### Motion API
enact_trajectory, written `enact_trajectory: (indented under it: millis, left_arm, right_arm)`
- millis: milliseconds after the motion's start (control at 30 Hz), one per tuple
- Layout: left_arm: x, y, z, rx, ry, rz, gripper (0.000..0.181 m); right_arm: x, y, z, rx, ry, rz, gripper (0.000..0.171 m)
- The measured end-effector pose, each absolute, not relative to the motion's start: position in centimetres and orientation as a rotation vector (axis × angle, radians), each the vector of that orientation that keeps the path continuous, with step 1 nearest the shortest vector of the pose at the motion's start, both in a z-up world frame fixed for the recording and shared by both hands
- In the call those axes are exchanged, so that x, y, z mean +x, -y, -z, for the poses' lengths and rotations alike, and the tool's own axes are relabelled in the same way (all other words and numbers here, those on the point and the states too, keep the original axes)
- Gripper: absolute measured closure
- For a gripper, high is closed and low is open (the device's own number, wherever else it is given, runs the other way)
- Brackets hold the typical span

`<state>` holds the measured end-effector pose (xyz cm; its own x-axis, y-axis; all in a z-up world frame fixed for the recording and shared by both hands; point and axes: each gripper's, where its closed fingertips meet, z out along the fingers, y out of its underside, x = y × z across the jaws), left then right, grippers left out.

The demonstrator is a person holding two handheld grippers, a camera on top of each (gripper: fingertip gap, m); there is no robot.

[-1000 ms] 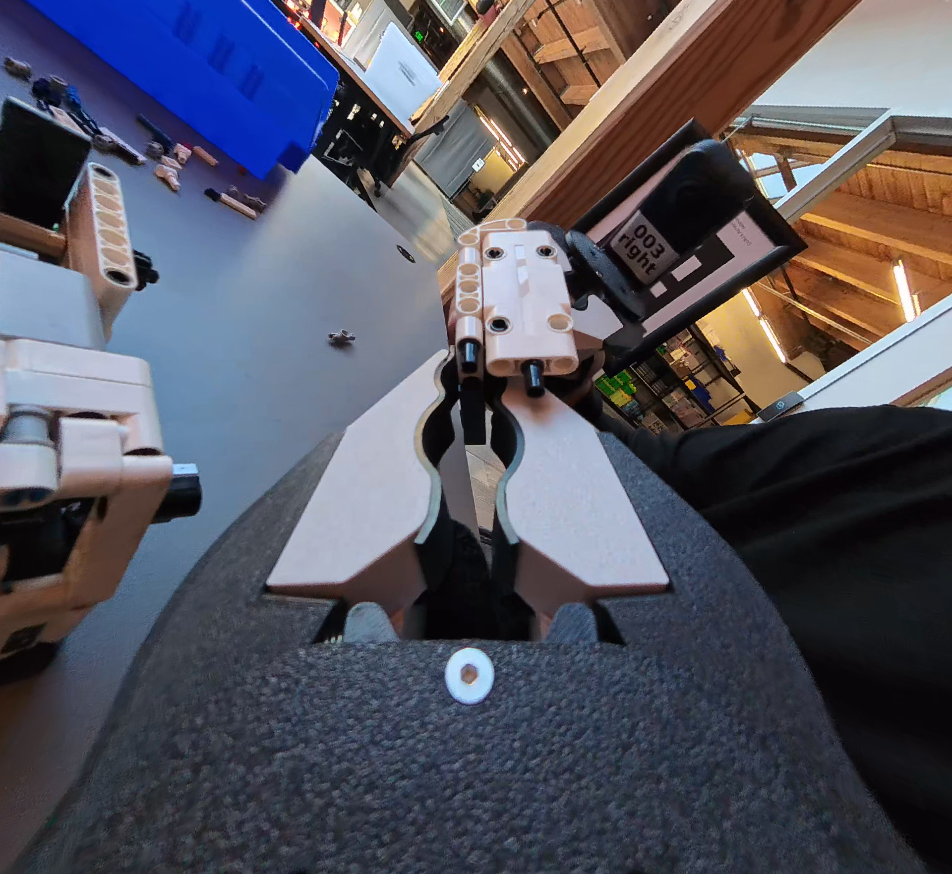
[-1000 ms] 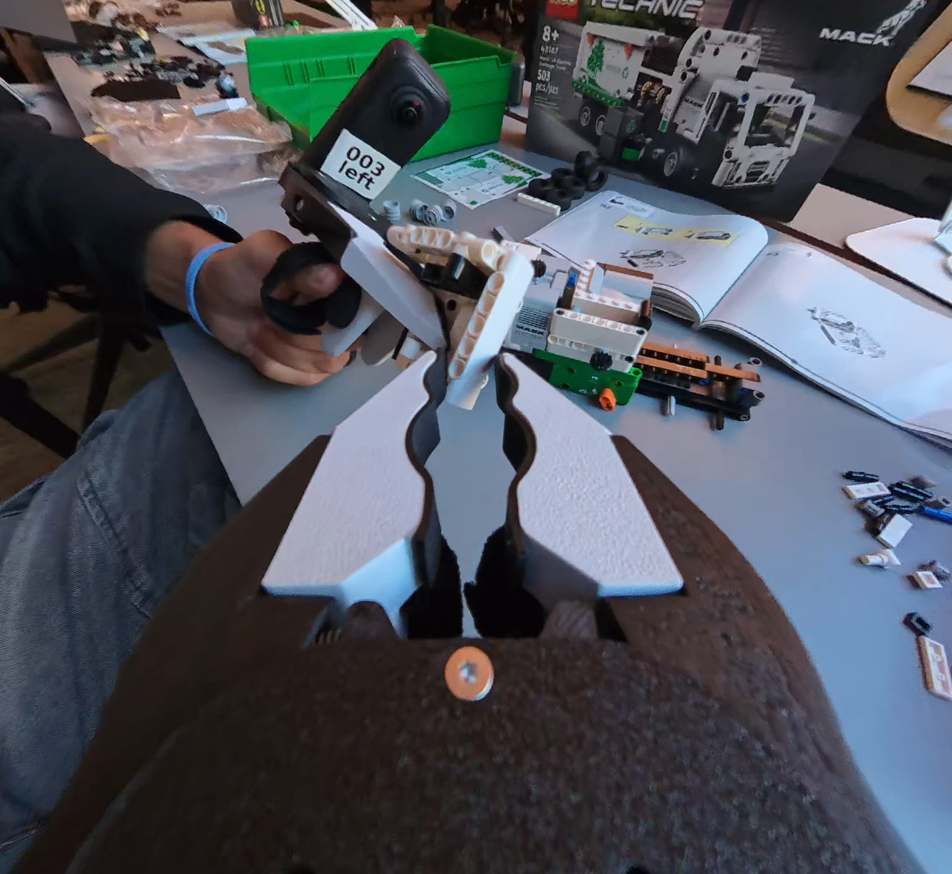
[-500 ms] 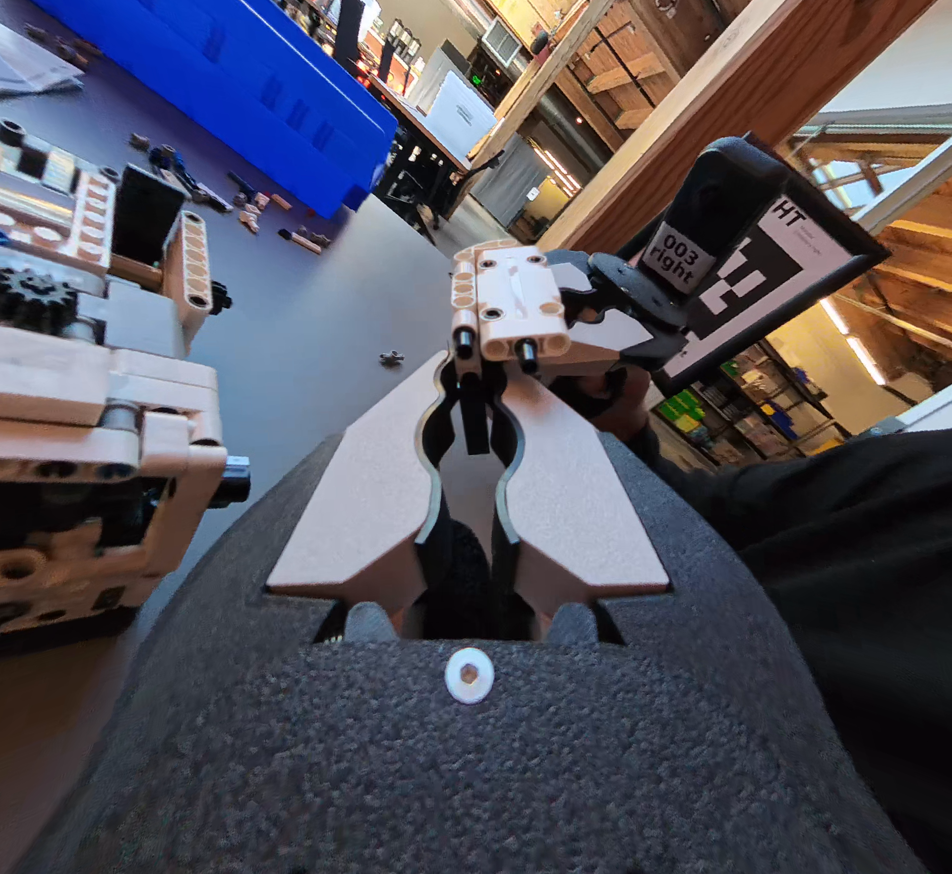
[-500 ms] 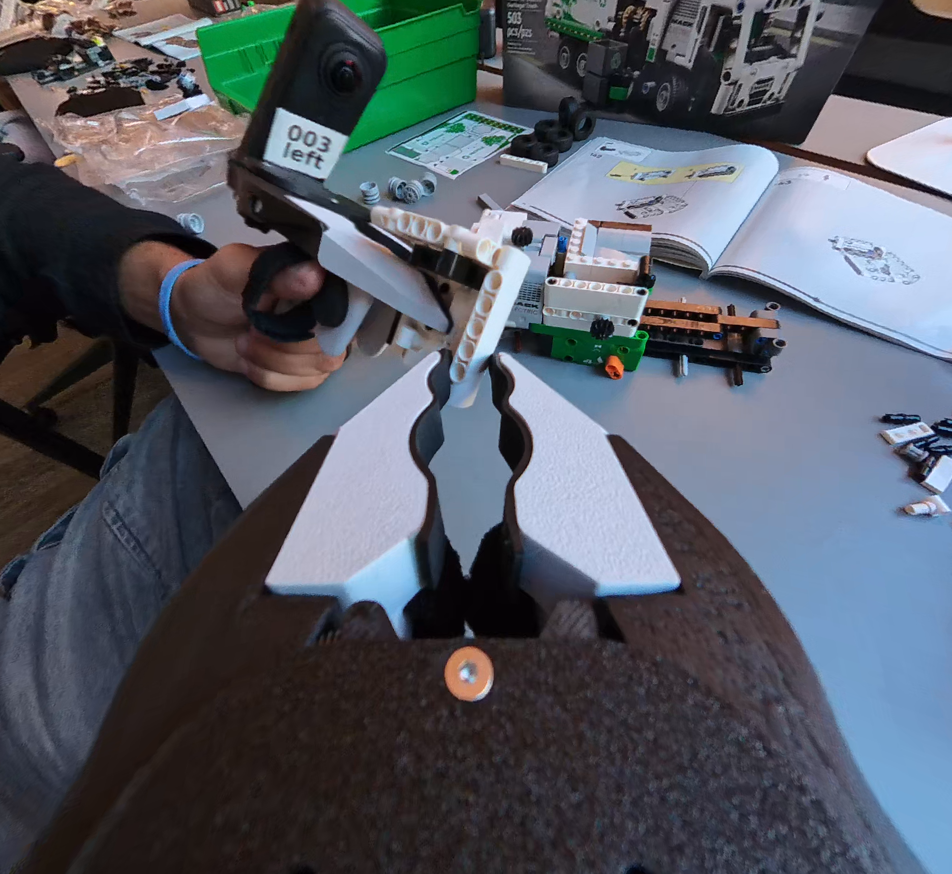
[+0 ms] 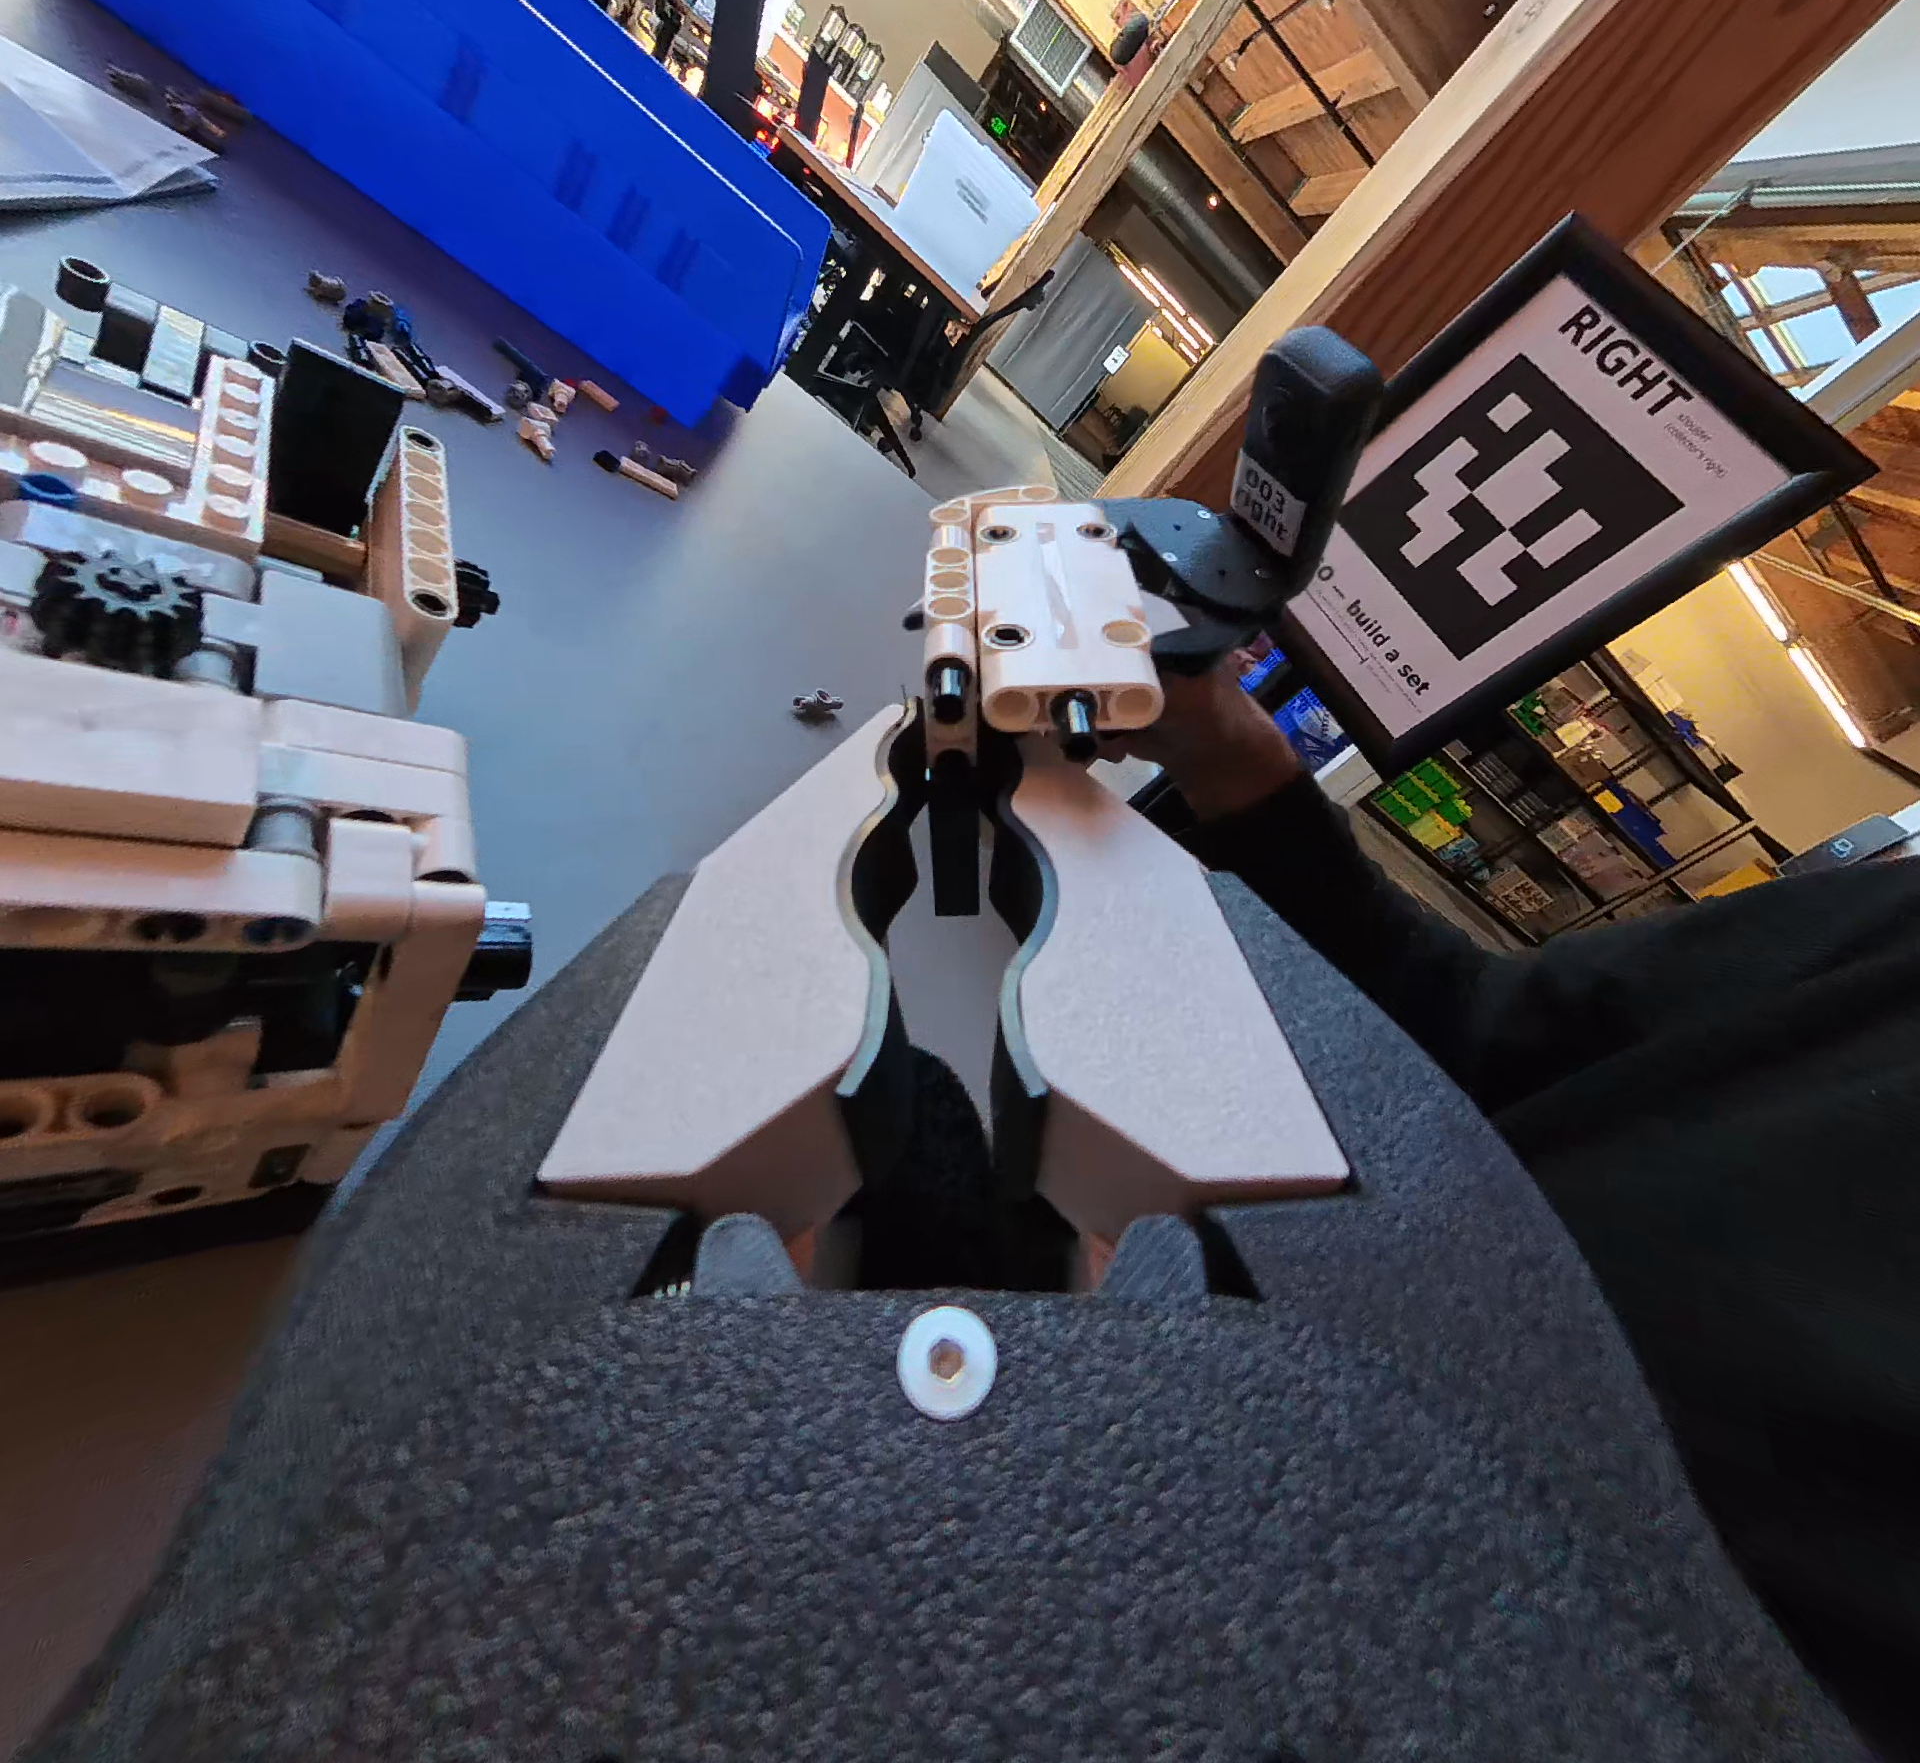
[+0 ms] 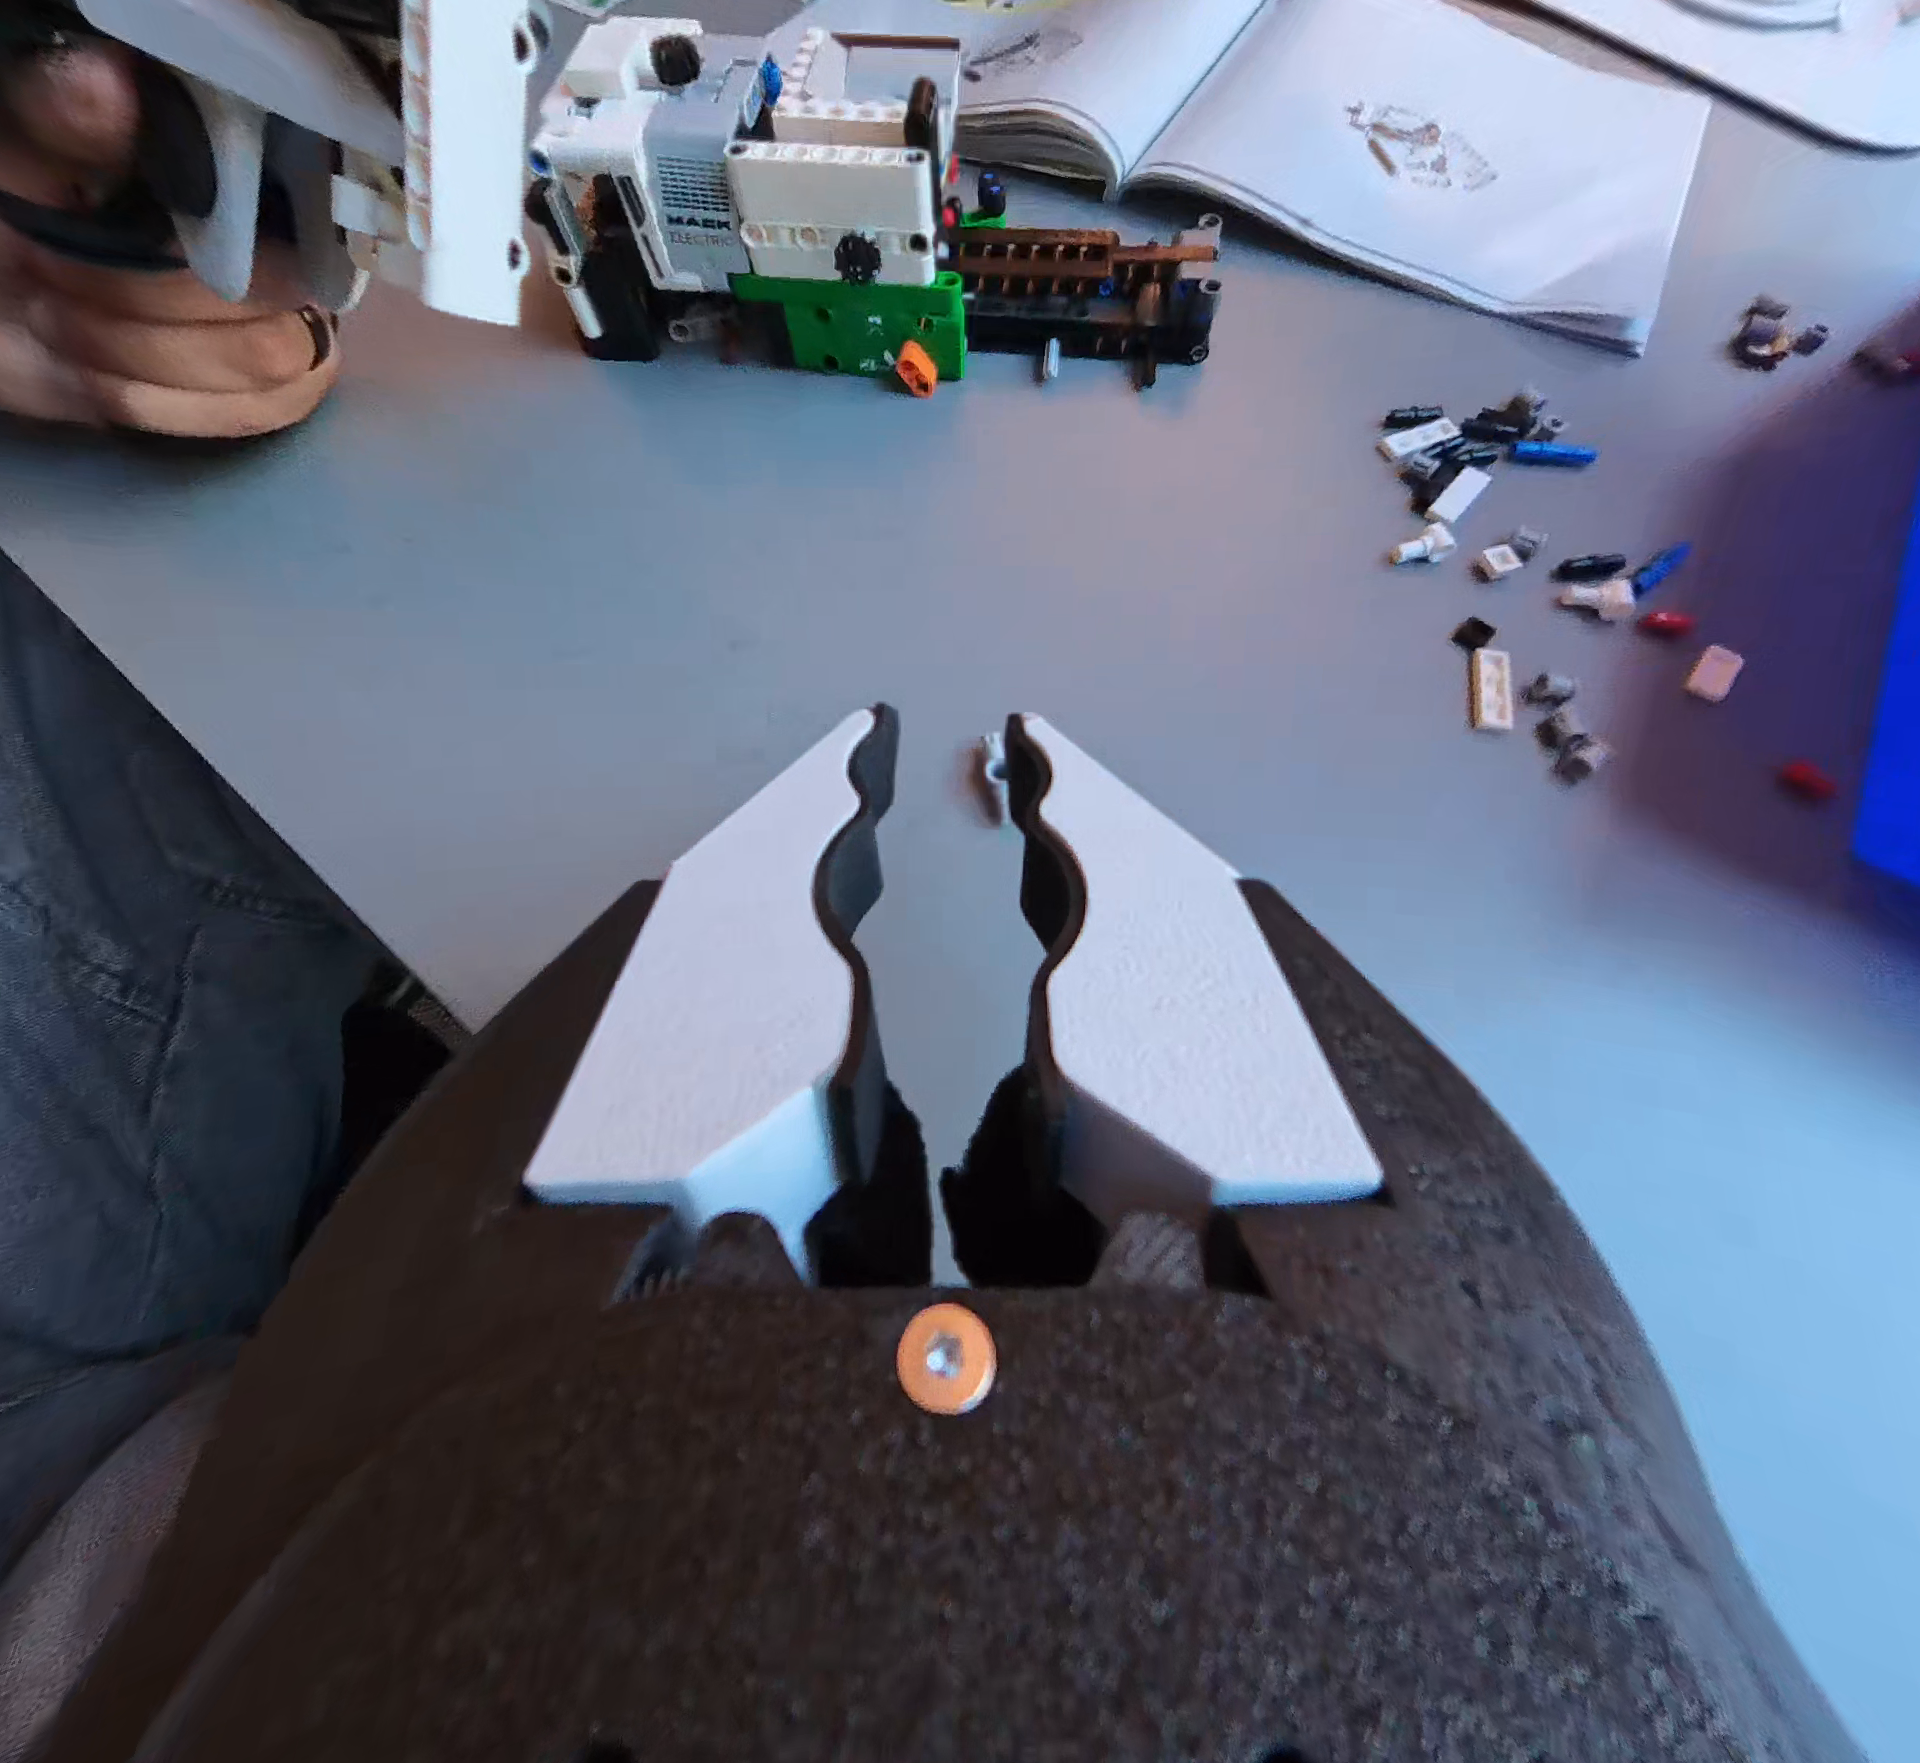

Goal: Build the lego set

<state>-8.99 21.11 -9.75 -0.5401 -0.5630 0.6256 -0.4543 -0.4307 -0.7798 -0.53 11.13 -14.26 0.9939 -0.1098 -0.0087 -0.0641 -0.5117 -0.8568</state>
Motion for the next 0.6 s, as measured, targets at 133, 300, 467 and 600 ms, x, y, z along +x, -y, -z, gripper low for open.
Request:
enact_trajectory:
  millis: [133,300,467,600]
  left_arm:
    - [-8.9,-21.2,9.8,-1.469,-1.631,2.125,0.175]
    - [-8.7,-21.6,9.7,-1.377,-1.644,2.049,0.175]
    - [-8.9,-21.3,9.4,-1.331,-1.651,2.077,0.175]
    - [-9.0,-21.0,9.1,-1.277,-1.659,2.085,0.175]
  right_arm:
    - [0.1,-11.6,17.3,-2.235,-0.05,0.045,0.148]
    - [1.0,-11.9,19.0,-2.314,0.009,0.159,0.151]
    - [0.5,-12.6,19.2,-2.303,0.052,0.137,0.164]
    - [0.3,-12.7,19.2,-2.32,0.075,0.163,0.165]
